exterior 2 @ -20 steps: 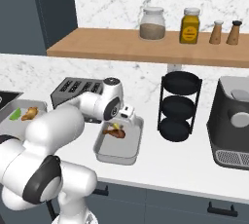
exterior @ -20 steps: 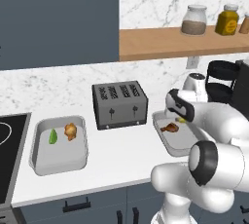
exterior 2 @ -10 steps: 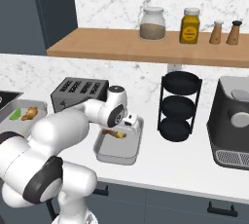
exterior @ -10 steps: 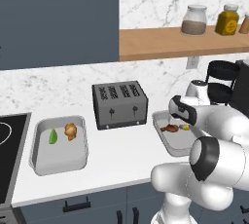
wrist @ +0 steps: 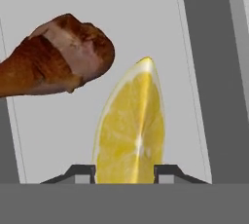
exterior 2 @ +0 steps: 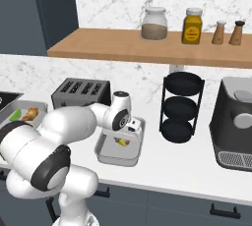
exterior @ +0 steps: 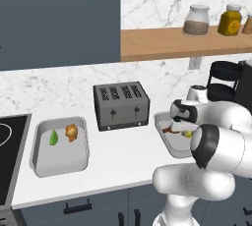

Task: Place one lemon wedge and one chicken drumstick in each tupperware on the nearby counter, to pack two identical lunches.

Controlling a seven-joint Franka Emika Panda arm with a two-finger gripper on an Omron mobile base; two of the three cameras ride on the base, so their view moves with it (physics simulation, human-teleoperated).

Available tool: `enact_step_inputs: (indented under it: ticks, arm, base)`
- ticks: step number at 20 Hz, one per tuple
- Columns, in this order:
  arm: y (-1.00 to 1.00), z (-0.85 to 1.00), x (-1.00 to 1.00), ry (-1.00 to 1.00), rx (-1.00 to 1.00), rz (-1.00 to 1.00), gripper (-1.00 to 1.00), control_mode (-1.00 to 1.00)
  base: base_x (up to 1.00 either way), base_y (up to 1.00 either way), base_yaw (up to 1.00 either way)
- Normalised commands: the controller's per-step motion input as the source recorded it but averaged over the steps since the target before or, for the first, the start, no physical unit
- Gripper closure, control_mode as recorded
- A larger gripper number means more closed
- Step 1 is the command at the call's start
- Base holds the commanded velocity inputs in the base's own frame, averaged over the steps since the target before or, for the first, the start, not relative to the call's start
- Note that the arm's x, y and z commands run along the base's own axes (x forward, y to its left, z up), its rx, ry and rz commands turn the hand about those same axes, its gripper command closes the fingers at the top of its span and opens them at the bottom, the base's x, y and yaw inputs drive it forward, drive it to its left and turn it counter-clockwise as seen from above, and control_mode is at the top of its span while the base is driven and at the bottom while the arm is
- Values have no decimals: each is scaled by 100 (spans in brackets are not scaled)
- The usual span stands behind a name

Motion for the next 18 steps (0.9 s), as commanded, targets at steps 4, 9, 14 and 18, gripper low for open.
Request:
enact_step_inputs:
  ticks: [4,9,14,18]
  arm:
    - [3,-1,0,0,0,0,-100,-100]
    - [0,6,-2,0,0,0,-100,-100]
    - [17,44,-44,-6,-7,0,-100,-100]
    - [51,54,-90,-18,0,0,-100,-100]
  base:
    - [0,0,0]
    - [0,0,0]
    - [0,0,0]
    - [0,0,0]
